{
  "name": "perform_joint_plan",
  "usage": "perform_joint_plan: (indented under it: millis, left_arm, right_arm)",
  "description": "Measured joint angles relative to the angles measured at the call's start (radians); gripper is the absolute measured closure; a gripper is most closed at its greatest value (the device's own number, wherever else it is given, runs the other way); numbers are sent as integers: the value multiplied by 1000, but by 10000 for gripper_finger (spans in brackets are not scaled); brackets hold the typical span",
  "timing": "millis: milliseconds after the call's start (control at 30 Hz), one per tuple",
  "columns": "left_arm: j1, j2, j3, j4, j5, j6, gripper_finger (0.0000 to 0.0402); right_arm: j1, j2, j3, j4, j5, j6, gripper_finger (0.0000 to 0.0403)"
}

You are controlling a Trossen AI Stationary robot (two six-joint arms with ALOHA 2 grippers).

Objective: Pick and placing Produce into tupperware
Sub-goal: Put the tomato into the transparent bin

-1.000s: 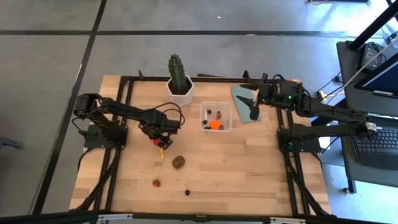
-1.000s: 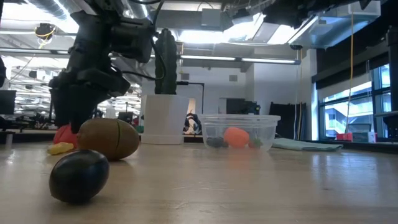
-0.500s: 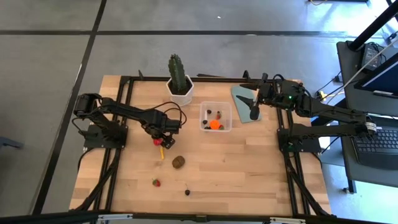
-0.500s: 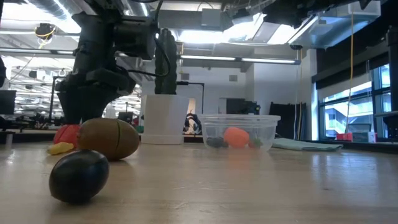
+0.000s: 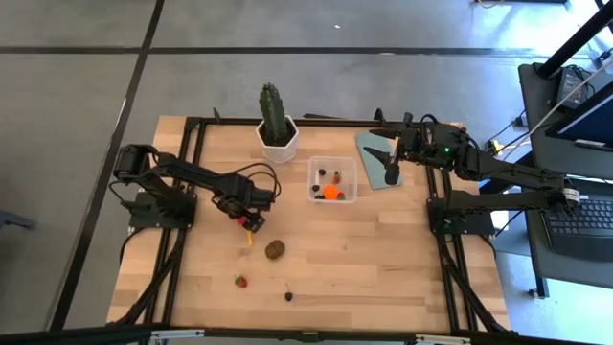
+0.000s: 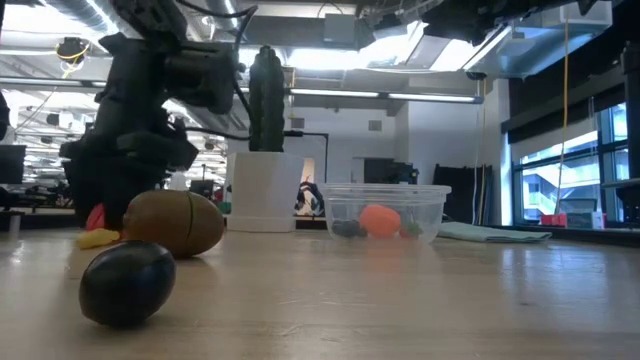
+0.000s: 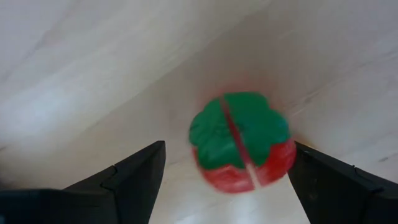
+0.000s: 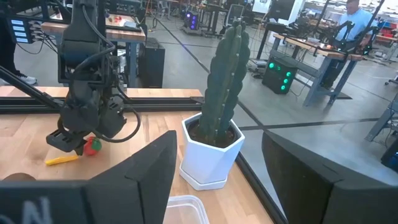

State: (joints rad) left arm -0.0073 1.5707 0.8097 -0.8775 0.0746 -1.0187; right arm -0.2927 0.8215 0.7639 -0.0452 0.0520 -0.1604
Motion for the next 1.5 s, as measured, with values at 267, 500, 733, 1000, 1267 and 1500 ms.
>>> perform_joint_plan:
  millis: [267,500,733,1000,1267,1500]
  left_arm:
    - [-1,0,-21,101,-5,0,85]
    - [-1,0,-21,142,-8,0,85]
    - [-1,0,-21,139,-12,0,85]
    - [-1,0,-21,128,-5,0,98]
    - [-1,0,-21,128,-4,-1,140]
    - [-1,0,-21,128,-3,-2,181]
  right_arm:
    - [0,0,0,0,0,-2,164]
    - [0,0,0,0,0,-2,164]
    - [0,0,0,0,0,-2,164]
    - [0,0,0,0,0,-1,164]
    - [0,0,0,0,0,-1,164]
    - [0,0,0,0,0,-1,164]
